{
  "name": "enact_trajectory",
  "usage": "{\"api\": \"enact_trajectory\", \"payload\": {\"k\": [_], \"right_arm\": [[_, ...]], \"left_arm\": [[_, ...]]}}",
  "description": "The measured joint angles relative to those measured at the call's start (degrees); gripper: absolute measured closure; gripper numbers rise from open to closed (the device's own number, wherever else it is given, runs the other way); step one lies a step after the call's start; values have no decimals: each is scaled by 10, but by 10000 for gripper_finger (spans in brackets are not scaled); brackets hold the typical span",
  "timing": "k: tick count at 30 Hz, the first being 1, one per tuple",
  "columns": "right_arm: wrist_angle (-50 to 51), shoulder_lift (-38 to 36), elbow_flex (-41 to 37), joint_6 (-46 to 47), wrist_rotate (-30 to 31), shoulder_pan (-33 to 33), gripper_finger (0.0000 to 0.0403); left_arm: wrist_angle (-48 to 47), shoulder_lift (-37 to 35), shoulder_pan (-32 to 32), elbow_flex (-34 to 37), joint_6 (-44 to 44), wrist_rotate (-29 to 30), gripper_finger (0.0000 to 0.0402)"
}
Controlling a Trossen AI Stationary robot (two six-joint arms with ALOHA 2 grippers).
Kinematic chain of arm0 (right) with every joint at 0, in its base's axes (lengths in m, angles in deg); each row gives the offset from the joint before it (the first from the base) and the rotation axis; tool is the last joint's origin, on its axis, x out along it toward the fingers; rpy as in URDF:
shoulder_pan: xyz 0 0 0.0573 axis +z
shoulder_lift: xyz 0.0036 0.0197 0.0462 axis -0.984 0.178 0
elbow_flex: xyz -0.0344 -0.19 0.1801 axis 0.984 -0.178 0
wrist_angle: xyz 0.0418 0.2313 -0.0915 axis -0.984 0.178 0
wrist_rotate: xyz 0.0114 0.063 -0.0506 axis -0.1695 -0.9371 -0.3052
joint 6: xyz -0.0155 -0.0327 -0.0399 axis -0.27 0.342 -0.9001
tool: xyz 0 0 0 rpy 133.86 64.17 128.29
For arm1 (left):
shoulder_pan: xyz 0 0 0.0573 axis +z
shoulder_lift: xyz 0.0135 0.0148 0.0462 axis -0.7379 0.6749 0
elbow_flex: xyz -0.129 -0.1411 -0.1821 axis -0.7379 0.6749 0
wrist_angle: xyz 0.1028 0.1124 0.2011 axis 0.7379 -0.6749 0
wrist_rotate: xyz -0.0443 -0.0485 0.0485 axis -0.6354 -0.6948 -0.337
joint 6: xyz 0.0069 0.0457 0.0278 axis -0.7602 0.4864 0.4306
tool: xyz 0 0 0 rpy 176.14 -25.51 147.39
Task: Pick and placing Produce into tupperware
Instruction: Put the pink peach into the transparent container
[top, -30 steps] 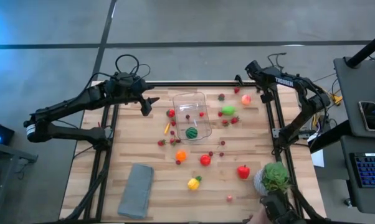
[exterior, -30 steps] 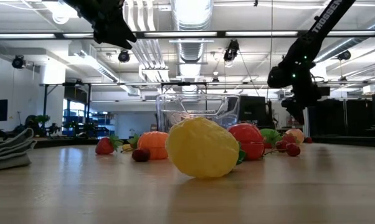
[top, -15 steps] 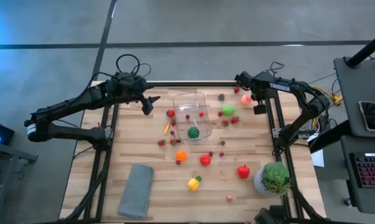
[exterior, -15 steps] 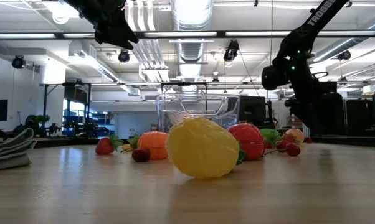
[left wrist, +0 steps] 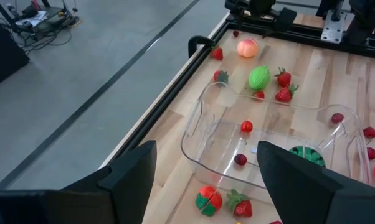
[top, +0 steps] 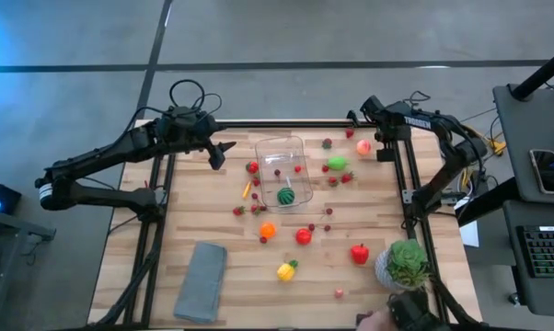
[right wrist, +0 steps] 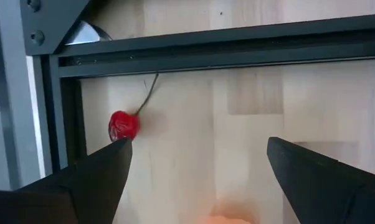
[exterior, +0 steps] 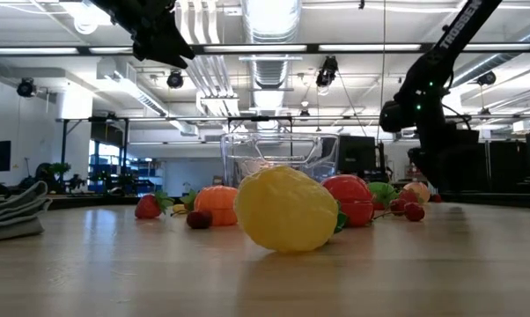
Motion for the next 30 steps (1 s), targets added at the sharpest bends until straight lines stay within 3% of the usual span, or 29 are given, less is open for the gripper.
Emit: {"api": "enact_trajectory", "payload": {"k": [14,19,24,30], "right_arm": [[-15,14,0,49,26,9,38],[-49,8,0,-105,48,41,38],[-101,5,31,-395,49,88,38],[107,6,150,-468,88,132,47]], "left_arm": [[1,4,0,0,0,0,139],[2,5,0,0,0,0,139],[7,8,0,0,0,0,139],[6,7,0,0,0,0,139]]}}
